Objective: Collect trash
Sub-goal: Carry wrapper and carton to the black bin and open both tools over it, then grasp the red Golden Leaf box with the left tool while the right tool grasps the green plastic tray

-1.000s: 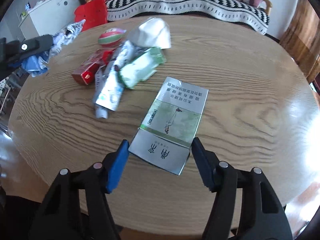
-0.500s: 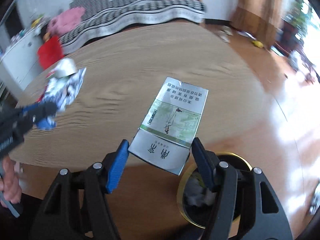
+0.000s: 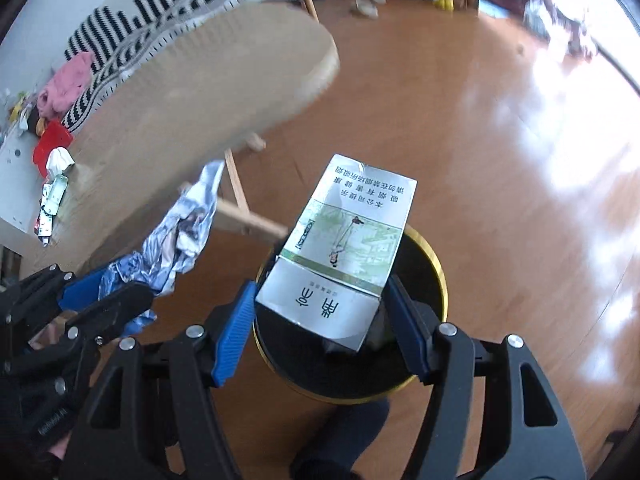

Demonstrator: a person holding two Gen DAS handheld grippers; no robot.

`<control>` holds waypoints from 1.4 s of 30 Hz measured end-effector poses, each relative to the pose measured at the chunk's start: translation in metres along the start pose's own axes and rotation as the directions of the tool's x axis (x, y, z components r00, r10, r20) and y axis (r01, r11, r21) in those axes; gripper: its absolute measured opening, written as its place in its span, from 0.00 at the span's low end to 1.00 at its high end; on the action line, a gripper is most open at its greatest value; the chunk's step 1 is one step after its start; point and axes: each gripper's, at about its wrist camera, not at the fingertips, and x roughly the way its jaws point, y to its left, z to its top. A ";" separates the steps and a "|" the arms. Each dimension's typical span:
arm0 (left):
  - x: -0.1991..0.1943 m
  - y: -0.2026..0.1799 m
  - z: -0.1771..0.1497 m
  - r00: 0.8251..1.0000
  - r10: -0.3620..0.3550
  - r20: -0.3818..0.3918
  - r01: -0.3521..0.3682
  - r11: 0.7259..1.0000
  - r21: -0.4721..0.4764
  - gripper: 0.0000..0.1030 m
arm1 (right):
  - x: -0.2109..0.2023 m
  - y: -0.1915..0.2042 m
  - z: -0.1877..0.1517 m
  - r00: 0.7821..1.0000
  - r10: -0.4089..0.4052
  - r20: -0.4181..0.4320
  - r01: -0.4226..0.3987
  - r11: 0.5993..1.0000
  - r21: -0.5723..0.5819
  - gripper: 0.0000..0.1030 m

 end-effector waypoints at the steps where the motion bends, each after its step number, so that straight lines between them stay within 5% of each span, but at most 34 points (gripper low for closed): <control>1: 0.002 0.000 0.001 1.000 0.000 -0.001 0.000 1.000 0.000 0.24 | 0.008 -0.004 -0.002 0.999 0.007 -0.031 -0.007 1.000 0.006 0.62; 7: 0.007 0.010 0.008 1.000 0.000 -0.009 -0.001 1.000 -0.024 0.24 | 0.033 -0.010 -0.006 0.993 0.012 -0.117 -0.010 1.000 0.012 0.62; 16: 0.005 0.003 0.004 1.000 -0.003 -0.015 0.003 1.000 -0.031 0.24 | 0.044 -0.003 0.002 0.991 -0.008 -0.131 0.010 1.000 0.014 0.64; 18: 0.006 0.002 0.003 1.000 -0.006 -0.018 0.005 1.000 -0.027 0.24 | 0.045 -0.003 0.003 0.991 0.007 -0.137 -0.003 0.999 0.032 0.78; 32: 0.043 -0.012 -0.009 0.988 -0.105 -0.109 0.106 0.994 0.003 0.27 | 0.008 -0.043 0.013 0.999 -0.036 -0.017 0.039 0.976 0.213 0.85; 37: 0.045 -0.014 -0.006 0.992 -0.093 -0.090 0.093 0.996 0.001 0.70 | -0.003 -0.048 0.014 0.998 -0.059 0.023 0.052 0.971 0.233 0.85; 42: 0.027 -0.003 0.000 0.996 -0.078 -0.052 0.076 0.997 -0.026 0.78 | -0.017 -0.031 0.020 0.994 -0.081 0.070 0.064 0.976 0.209 0.85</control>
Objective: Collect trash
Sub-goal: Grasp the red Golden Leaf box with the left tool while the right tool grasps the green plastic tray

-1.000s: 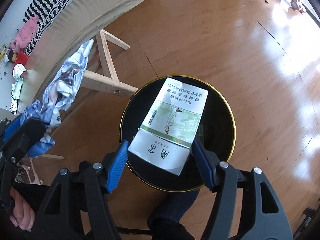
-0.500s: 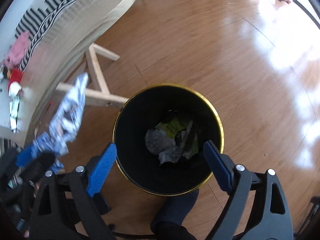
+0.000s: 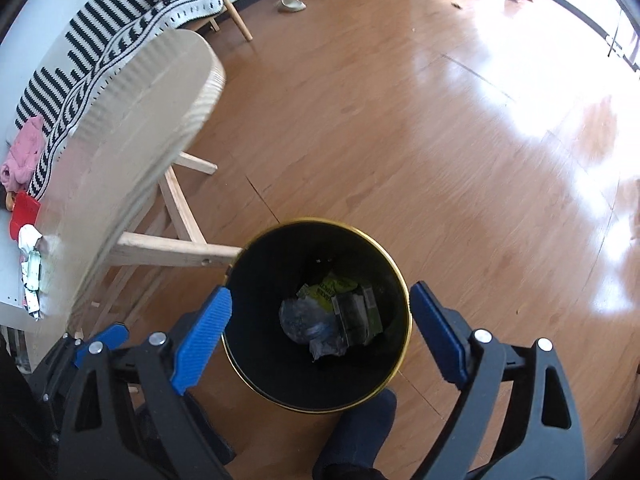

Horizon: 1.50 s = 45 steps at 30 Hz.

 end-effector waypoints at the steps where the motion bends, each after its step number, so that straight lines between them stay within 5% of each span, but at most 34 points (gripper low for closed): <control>1: -0.008 0.006 0.002 1.000 0.001 0.011 -0.001 1.000 -0.016 0.81 | -0.003 0.007 0.001 1.000 0.004 0.014 -0.003 1.000 -0.011 0.85; 10: -0.092 0.097 -0.006 0.976 0.177 0.127 -0.156 0.975 -0.161 0.88 | -0.035 0.136 0.002 0.985 0.127 0.118 -0.090 0.956 -0.280 0.87; 19: -0.182 0.256 -0.058 0.899 0.430 0.089 -0.334 0.801 -0.497 0.88 | -0.006 0.309 -0.023 0.964 0.267 -0.015 -0.238 0.831 -0.502 0.87; 23: -0.224 0.326 -0.087 0.824 0.564 0.052 -0.443 0.698 -0.562 0.88 | 0.007 0.371 -0.040 0.948 0.308 -0.077 -0.297 0.776 -0.556 0.87; 28: -0.240 0.378 -0.111 0.794 0.608 0.020 -0.508 0.681 -0.528 0.88 | 0.024 0.425 -0.062 0.939 0.319 -0.129 -0.328 0.720 -0.612 0.87; 37: -0.224 0.429 -0.124 0.835 0.550 0.020 -0.433 0.679 -0.593 0.88 | 0.050 0.463 -0.075 0.929 0.326 -0.175 -0.361 0.693 -0.624 0.87; 39: -0.219 0.434 -0.122 0.833 0.553 0.018 -0.436 0.677 -0.592 0.86 | 0.052 0.468 -0.075 0.927 0.331 -0.178 -0.366 0.689 -0.625 0.87; 41: -0.215 0.436 -0.121 0.836 0.548 0.013 -0.437 0.681 -0.588 0.79 | 0.054 0.474 -0.075 0.923 0.337 -0.186 -0.376 0.685 -0.625 0.87; 43: -0.213 0.437 -0.122 0.849 0.528 0.010 -0.423 0.691 -0.586 0.54 | 0.057 0.480 -0.074 0.919 0.349 -0.184 -0.384 0.682 -0.623 0.87; 45: -0.214 0.438 -0.124 0.845 0.535 -0.001 -0.433 0.681 -0.590 0.54 | 0.061 0.486 -0.071 0.916 0.353 -0.190 -0.392 0.687 -0.613 0.87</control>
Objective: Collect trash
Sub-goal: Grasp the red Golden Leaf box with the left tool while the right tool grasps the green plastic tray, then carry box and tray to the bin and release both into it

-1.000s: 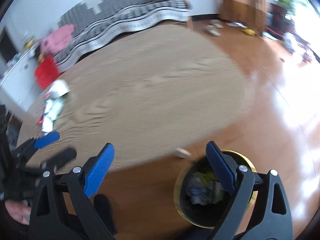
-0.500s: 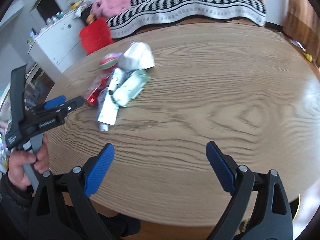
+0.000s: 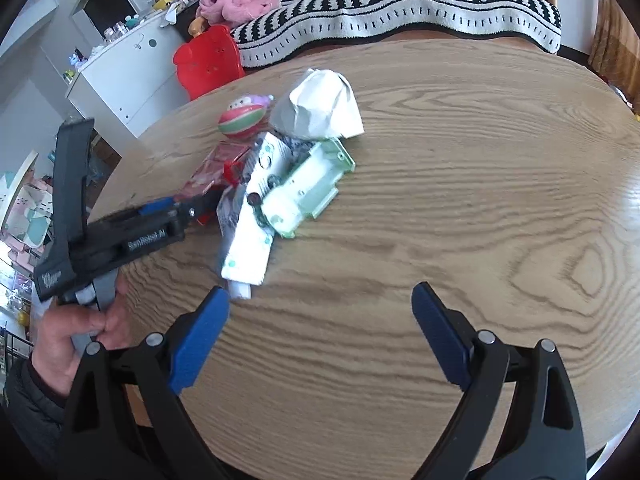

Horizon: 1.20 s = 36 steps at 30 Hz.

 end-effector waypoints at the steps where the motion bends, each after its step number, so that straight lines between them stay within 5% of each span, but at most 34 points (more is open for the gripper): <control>1: -0.003 0.000 -0.001 1.000 0.014 0.005 -0.014 1.000 -0.001 0.54 | 0.003 0.000 0.003 1.000 0.007 0.001 -0.007 1.000 0.008 0.87; 7: -0.032 0.001 -0.005 0.998 0.063 0.014 -0.063 0.998 -0.014 0.54 | 0.022 -0.009 0.033 0.997 0.066 0.029 -0.070 0.987 0.147 0.82; 10: -0.048 0.000 -0.009 0.998 0.057 0.033 -0.056 0.998 -0.022 0.54 | 0.033 -0.007 0.045 0.999 0.015 0.035 -0.021 0.987 0.159 0.73; 16: -0.056 -0.007 -0.015 0.998 0.046 0.038 -0.046 0.999 -0.007 0.54 | 0.051 -0.008 0.055 0.998 0.038 0.042 -0.045 0.979 0.201 0.61; 20: -0.054 -0.009 -0.017 0.999 0.046 0.028 -0.046 0.999 0.004 0.54 | 0.056 -0.008 0.059 0.998 0.054 0.032 -0.060 0.977 0.204 0.40; 30: -0.075 -0.032 -0.016 0.998 0.009 0.061 -0.010 1.000 0.014 0.54 | 0.007 -0.007 0.037 0.999 -0.005 0.047 -0.001 0.993 0.122 0.39; 36: -0.088 -0.096 -0.025 0.996 -0.066 0.066 0.060 0.993 0.098 0.54 | -0.046 -0.047 0.003 0.995 -0.087 0.048 0.080 0.990 0.118 0.40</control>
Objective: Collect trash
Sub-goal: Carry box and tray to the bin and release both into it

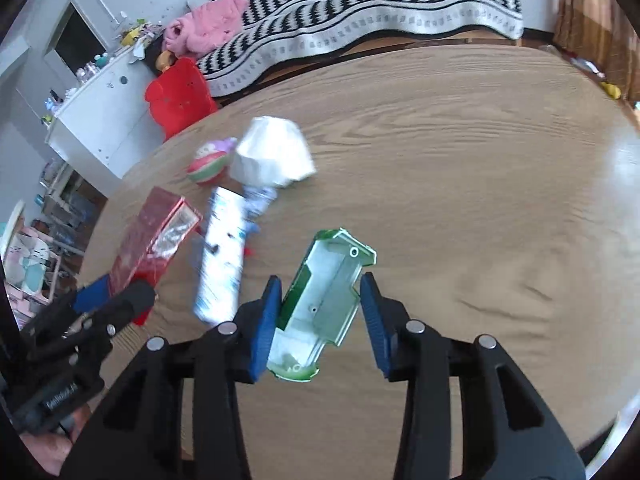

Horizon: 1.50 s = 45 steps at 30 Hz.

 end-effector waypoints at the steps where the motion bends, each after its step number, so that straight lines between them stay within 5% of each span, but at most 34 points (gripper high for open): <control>1: 0.000 -0.018 -0.003 1.000 -0.012 -0.002 0.012 1.000 0.023 0.54 | -0.012 -0.015 -0.008 1.000 -0.028 0.002 0.028 1.000 0.003 0.40; 9: 0.000 -0.143 -0.030 0.989 -0.140 -0.047 0.146 0.968 0.206 0.54 | -0.087 -0.129 -0.067 0.985 -0.173 0.014 0.171 0.981 0.095 0.40; 17: 0.005 -0.268 -0.072 0.956 -0.260 -0.138 0.293 0.885 0.361 0.54 | -0.134 -0.241 -0.138 0.958 -0.284 -0.033 0.283 0.928 0.241 0.40; 23: 0.018 -0.331 -0.105 0.934 -0.288 -0.211 0.353 0.826 0.439 0.54 | -0.148 -0.304 -0.184 0.944 -0.313 -0.104 0.330 0.888 0.321 0.40; 30: 0.039 -0.369 -0.120 0.925 -0.277 -0.260 0.373 0.796 0.478 0.54 | -0.138 -0.339 -0.212 0.936 -0.286 -0.204 0.343 0.867 0.361 0.40; 45: 0.051 -0.376 -0.118 0.924 -0.268 -0.274 0.372 0.802 0.467 0.54 | -0.121 -0.340 -0.208 0.933 -0.268 -0.240 0.339 0.879 0.336 0.40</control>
